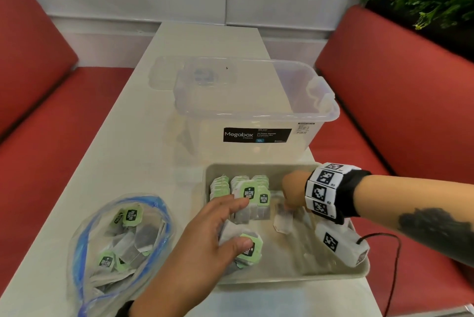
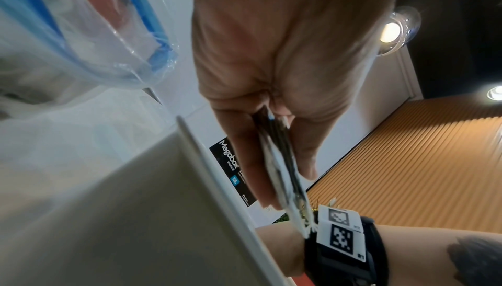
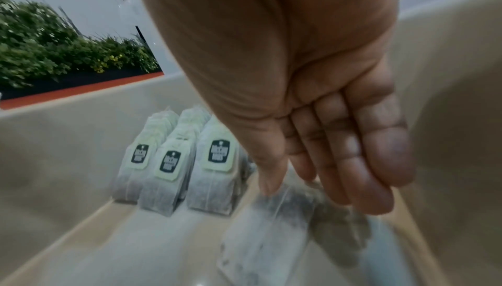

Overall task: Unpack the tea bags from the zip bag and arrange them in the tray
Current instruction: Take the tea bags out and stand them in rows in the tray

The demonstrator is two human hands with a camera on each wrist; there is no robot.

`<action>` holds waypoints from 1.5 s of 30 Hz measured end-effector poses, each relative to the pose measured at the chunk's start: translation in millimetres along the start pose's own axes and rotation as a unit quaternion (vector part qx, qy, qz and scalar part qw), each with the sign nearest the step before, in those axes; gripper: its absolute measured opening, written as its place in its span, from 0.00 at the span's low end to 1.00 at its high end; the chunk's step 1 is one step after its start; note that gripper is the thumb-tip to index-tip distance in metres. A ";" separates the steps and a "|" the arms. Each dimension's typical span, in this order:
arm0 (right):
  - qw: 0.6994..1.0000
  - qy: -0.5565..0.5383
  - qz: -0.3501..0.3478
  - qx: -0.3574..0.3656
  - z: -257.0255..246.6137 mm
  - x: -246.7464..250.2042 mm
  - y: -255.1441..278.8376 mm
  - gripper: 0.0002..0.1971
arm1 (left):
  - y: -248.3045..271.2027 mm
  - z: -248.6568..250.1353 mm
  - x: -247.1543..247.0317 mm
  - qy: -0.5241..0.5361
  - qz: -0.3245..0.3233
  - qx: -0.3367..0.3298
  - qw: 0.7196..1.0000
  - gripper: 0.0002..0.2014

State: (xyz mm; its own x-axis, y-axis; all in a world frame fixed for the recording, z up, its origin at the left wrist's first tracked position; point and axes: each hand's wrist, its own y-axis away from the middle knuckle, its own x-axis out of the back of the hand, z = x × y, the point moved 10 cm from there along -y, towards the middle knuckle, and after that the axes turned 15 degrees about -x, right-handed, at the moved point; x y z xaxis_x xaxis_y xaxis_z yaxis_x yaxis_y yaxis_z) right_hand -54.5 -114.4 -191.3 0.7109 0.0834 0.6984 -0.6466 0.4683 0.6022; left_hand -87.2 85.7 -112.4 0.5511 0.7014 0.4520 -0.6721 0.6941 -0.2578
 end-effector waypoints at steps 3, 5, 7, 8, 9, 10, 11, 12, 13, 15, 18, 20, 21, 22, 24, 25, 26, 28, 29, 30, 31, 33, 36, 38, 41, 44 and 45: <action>1.000 -0.022 -0.002 -0.004 -4.8 -4.6 0.6 0.17 | 1.5 -0.4 0.0 0.005 -0.002 0.003 1.000 0.25; 1.000 -0.026 -0.009 -0.007 -7.0 -8.8 1.2 0.18 | 2.9 -1.6 -0.4 0.011 -0.002 0.008 1.000 0.24; 0.999 -0.026 -0.033 -0.002 -9.4 -14.9 -0.4 0.15 | 4.3 -3.3 0.4 0.018 0.001 0.010 1.000 0.25; 0.999 -0.025 -0.046 0.004 -9.9 -18.5 -2.0 0.09 | 4.7 -3.9 0.5 0.020 0.001 0.010 1.000 0.25; 0.998 -0.022 -0.058 0.012 -11.3 -20.1 -1.5 0.07 | 5.1 -4.2 1.5 0.021 0.003 0.009 1.000 0.25; 0.997 -0.016 -0.068 0.015 -10.2 -20.9 -1.4 0.09 | 5.7 -4.4 2.8 0.023 0.005 0.008 1.000 0.25; 0.997 -0.013 -0.080 0.012 -8.7 -19.1 3.6 0.09 | 6.0 -3.8 4.2 0.027 0.008 0.005 1.000 0.25; 0.995 -0.026 -0.096 0.007 -6.5 -17.3 9.3 0.09 | 6.1 -2.9 5.7 0.030 0.012 0.003 0.999 0.25; 0.992 -0.058 -0.112 0.001 -3.7 -13.7 15.8 0.08 | 5.6 -1.1 7.2 0.034 0.015 -0.001 0.999 0.25; 0.983 -0.133 -0.123 0.002 1.6 -4.6 24.1 0.05 | 4.3 2.6 9.4 0.040 0.023 -0.009 0.999 0.25; 0.960 -0.253 -0.118 0.031 10.2 8.9 35.3 0.05 | 3.1 6.7 10.3 0.040 0.024 -0.017 0.999 0.26; 0.934 -0.329 -0.126 0.063 14.6 16.3 42.5 0.07 | 3.7 8.2 9.9 0.040 0.020 -0.022 0.999 0.29; 0.912 -0.380 -0.135 0.078 17.3 19.7 45.5 0.08 | 4.0 9.0 9.2 0.038 0.016 -0.025 0.999 0.31; 0.884 -0.436 -0.144 0.093 19.8 22.9 48.5 0.09 | 4.4 9.7 8.2 0.037 0.011 -0.027 0.999 0.33; 0.817 -0.535 -0.175 0.124 22.9 26.8 55.8 0.10 | 3.9 13.7 4.8 0.038 -0.003 -0.035 0.999 0.32; 0.780 -0.575 -0.201 0.143 21.8 27.0 60.4 0.11 | 3.2 17.1 2.6 0.043 -0.012 -0.038 0.998 0.31; 0.744 -0.606 -0.228 0.163 19.0 27.1 66.4 0.12 | 2.3 20.8 -0.6 0.051 -0.024 -0.040 0.998 0.29; 0.684 -0.641 -0.282 0.204 8.8 27.4 80.8 0.12 | -0.5 31.5 -6.8 0.060 -0.050 -0.053 0.996 0.25; 0.663 -0.647 -0.303 0.224 2.6 27.5 88.2 0.13 | -2.5 36.4 -9.7 0.062 -0.060 -0.061 0.994 0.24; 0.651 -0.644 -0.320 0.243 -4.1 26.6 95.4 0.14 | -4.1 39.5 -12.5 0.067 -0.069 -0.064 0.993 0.23; 0.649 -0.635 -0.331 0.258 -10.8 24.9 102.0 0.14 | -5.5 40.5 -14.7 0.076 -0.075 -0.062 0.992 0.23; 0.665 -0.605 -0.336 0.281 -21.2 20.6 113.2 0.14 | -7.7 42.6 -16.2 0.095 -0.077 -0.062 0.991 0.22; 0.704 -0.578 -0.285 0.297 -24.6 20.6 119.7 0.10 | -10.6 44.1 -12.0 0.111 -0.060 -0.066 0.990 0.24; 0.710 -0.592 -0.234 0.301 -19.5 26.1 118.4 0.14 | -11.9 45.0 -7.2 0.110 -0.047 -0.075 0.990 0.25; 0.686 -0.630 -0.200 0.304 -11.0 36.1 118.5 0.17 | -14.1 48.0 -2.7 0.063 -0.041 -0.098 0.992 0.25; 0.662 -0.654 -0.219 0.294 -6.6 41.1 119.9 0.14 | -13.6 42.6 -2.2 0.075 -0.036 -0.079 0.993 0.28; 0.659 -0.654 -0.230 0.290 -6.2 41.6 121.9 0.15 | -13.8 42.1 -2.5 0.072 -0.038 -0.078 0.994 0.28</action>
State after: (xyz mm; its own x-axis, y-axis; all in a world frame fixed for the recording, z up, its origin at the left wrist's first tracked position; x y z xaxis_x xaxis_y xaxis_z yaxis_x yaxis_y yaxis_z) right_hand -102.0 -48.4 -91.2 0.2667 -0.9584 -0.1021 -0.7134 -0.2675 0.6477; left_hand -100.1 67.5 -74.1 0.6700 0.6541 0.3512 -0.5476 0.7548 -0.3611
